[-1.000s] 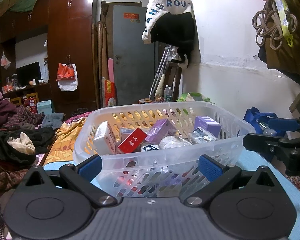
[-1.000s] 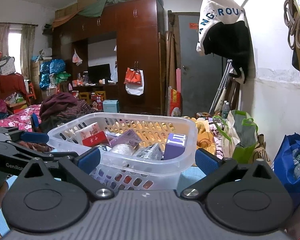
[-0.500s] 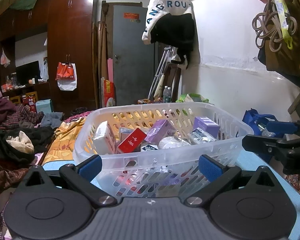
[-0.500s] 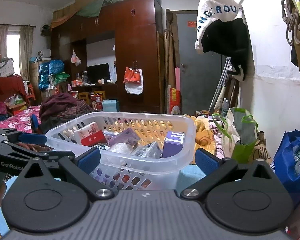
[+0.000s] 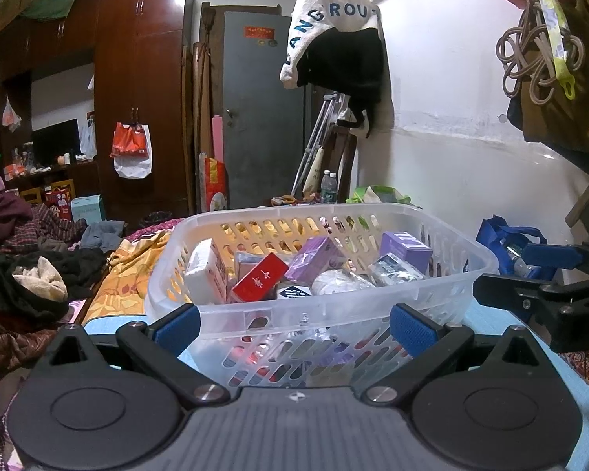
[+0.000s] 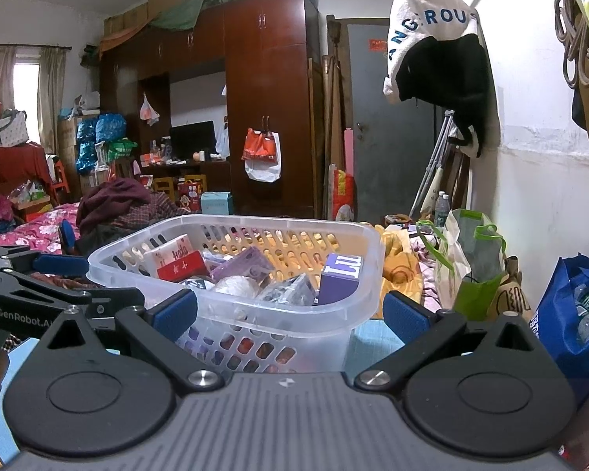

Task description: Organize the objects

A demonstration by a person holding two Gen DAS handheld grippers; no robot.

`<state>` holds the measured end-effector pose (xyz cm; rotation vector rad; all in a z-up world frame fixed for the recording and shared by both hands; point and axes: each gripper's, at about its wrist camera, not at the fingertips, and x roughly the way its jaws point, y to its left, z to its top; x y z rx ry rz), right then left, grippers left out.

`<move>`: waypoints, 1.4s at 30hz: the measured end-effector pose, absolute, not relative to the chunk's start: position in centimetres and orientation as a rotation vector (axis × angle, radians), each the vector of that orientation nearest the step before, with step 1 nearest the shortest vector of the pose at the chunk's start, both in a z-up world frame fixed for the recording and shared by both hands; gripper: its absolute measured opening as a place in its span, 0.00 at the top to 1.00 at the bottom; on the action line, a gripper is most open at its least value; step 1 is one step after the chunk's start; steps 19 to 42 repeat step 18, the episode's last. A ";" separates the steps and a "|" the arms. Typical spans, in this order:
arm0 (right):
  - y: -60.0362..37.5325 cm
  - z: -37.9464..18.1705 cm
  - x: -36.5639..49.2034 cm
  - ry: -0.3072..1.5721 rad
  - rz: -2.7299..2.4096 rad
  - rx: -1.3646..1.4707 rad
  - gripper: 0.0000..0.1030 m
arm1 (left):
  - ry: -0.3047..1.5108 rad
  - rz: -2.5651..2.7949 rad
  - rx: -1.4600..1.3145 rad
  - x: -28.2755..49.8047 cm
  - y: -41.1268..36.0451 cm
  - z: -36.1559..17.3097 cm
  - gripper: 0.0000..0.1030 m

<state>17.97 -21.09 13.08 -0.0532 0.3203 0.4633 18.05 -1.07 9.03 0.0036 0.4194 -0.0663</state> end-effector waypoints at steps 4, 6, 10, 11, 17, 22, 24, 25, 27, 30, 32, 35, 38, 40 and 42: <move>-21.1 12.8 17.9 0.324 0.464 -0.058 0.00 | 0.419 -0.070 0.003 18.0 -1.1 9.1 0.00; -21.0 12.8 17.9 0.323 0.465 -0.059 0.00 | 0.419 -0.070 0.002 18.0 -1.1 9.1 0.00; -21.1 12.8 17.8 0.324 0.467 -0.060 0.00 | 0.419 -0.072 -0.002 18.1 -1.1 9.0 0.00; -21.0 12.8 17.8 0.324 0.468 -0.062 0.00 | 0.419 -0.072 0.000 18.1 -1.2 9.0 0.00; -21.0 12.8 17.7 0.324 0.468 -0.063 0.00 | 0.399 -0.057 0.013 17.8 -1.3 9.3 0.00; -21.0 12.8 17.7 0.324 0.467 -0.062 0.00 | 0.393 -0.058 0.010 17.7 -1.3 9.3 0.00; -21.0 12.8 17.7 0.324 0.467 -0.062 0.00 | 0.393 -0.058 0.010 17.7 -1.3 9.3 0.00; -21.0 12.8 17.7 0.324 0.467 -0.062 0.00 | 0.393 -0.058 0.010 17.7 -1.3 9.3 0.00; -21.0 12.8 17.7 0.324 0.467 -0.062 0.00 | 0.393 -0.058 0.010 17.7 -1.3 9.3 0.00; -21.0 12.8 17.7 0.324 0.467 -0.062 0.00 | 0.393 -0.058 0.010 17.7 -1.3 9.3 0.00; -21.0 12.8 17.7 0.324 0.467 -0.062 0.00 | 0.393 -0.058 0.010 17.7 -1.3 9.3 0.00; -21.0 12.8 17.7 0.324 0.467 -0.062 0.00 | 0.393 -0.058 0.010 17.7 -1.3 9.3 0.00; -21.0 12.8 17.7 0.324 0.467 -0.062 0.00 | 0.393 -0.058 0.010 17.7 -1.3 9.3 0.00; -21.0 12.8 17.7 0.324 0.467 -0.062 0.00 | 0.393 -0.058 0.010 17.7 -1.3 9.3 0.00; -21.0 12.8 17.7 0.324 0.467 -0.062 0.00 | 0.393 -0.058 0.010 17.7 -1.3 9.3 0.00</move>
